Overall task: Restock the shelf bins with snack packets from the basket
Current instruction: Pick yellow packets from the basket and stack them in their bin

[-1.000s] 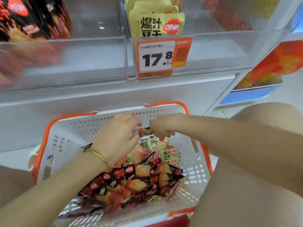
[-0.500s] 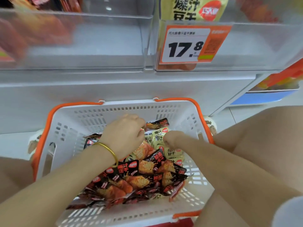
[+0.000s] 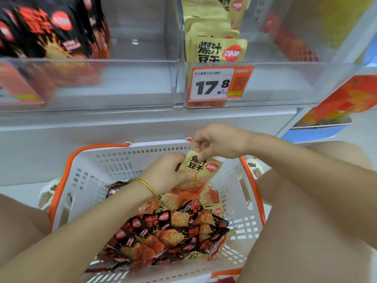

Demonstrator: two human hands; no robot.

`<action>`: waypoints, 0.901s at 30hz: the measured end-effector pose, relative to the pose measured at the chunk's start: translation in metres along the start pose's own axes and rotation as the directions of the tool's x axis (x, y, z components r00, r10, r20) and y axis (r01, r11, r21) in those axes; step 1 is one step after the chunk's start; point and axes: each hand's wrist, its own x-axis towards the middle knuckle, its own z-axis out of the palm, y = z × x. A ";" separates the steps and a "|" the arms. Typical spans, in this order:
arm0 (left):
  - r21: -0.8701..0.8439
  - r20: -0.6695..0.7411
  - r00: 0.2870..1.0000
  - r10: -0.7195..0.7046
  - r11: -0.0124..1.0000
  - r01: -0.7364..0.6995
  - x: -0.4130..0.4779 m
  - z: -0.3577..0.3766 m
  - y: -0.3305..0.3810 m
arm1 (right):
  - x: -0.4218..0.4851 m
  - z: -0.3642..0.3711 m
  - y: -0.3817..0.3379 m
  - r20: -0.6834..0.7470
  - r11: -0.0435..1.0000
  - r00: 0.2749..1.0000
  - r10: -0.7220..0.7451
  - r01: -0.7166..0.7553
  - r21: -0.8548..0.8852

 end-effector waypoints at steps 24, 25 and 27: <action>0.669 -0.381 0.883 0.275 0.741 0.057 0.076 -0.162 0.145 | 0.013 -0.183 0.069 -0.511 0.710 0.662 0.548 -0.045 0.703; 0.687 -0.379 0.882 0.278 0.724 0.067 0.079 -0.161 0.143 | 0.028 -0.181 0.077 -0.482 0.707 0.666 0.569 -0.098 0.700; 0.706 -0.386 0.875 0.292 0.704 0.076 0.081 -0.158 0.140 | 0.049 -0.181 0.088 -0.469 0.745 0.662 0.584 -0.209 0.633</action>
